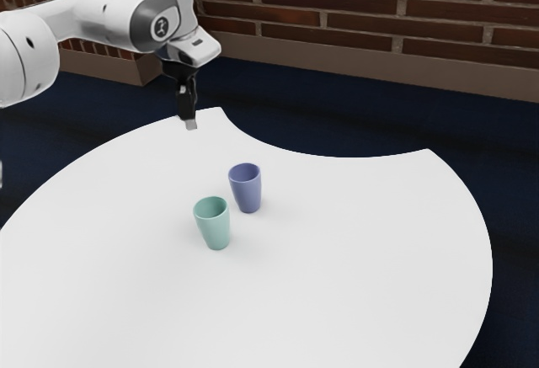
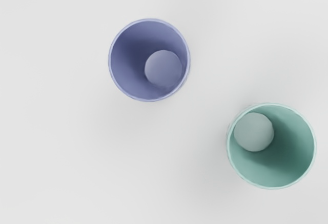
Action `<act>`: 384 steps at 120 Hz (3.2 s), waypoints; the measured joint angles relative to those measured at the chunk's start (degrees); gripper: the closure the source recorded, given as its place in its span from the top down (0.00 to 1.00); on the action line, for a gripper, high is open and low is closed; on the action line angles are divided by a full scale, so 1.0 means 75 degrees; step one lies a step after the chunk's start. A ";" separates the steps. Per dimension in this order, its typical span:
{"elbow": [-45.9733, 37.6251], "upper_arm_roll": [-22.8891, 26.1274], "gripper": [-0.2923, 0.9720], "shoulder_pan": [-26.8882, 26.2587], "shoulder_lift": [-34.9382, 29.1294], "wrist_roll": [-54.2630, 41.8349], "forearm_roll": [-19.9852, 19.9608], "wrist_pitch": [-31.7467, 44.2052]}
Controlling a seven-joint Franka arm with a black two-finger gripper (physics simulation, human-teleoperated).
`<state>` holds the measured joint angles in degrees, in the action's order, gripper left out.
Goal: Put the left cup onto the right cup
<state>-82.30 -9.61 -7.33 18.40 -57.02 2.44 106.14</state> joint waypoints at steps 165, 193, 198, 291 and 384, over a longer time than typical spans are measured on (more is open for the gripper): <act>0.0402 0.0051 0.77 -0.0030 0.2100 0.0122 -0.0597 0.1042; 0.0628 0.0052 0.77 -0.0008 0.2248 0.0057 -0.0549 0.1062; 0.0710 0.0049 0.77 -0.0008 0.2297 0.0036 -0.0545 0.1064; 0.1962 0.0058 0.77 0.0196 0.3324 -0.0535 -0.0594 0.1181; 0.2468 0.0078 0.60 0.0192 0.3873 -0.1047 -0.0635 0.1341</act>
<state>-63.80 -9.03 -5.89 47.45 -64.88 -2.32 116.20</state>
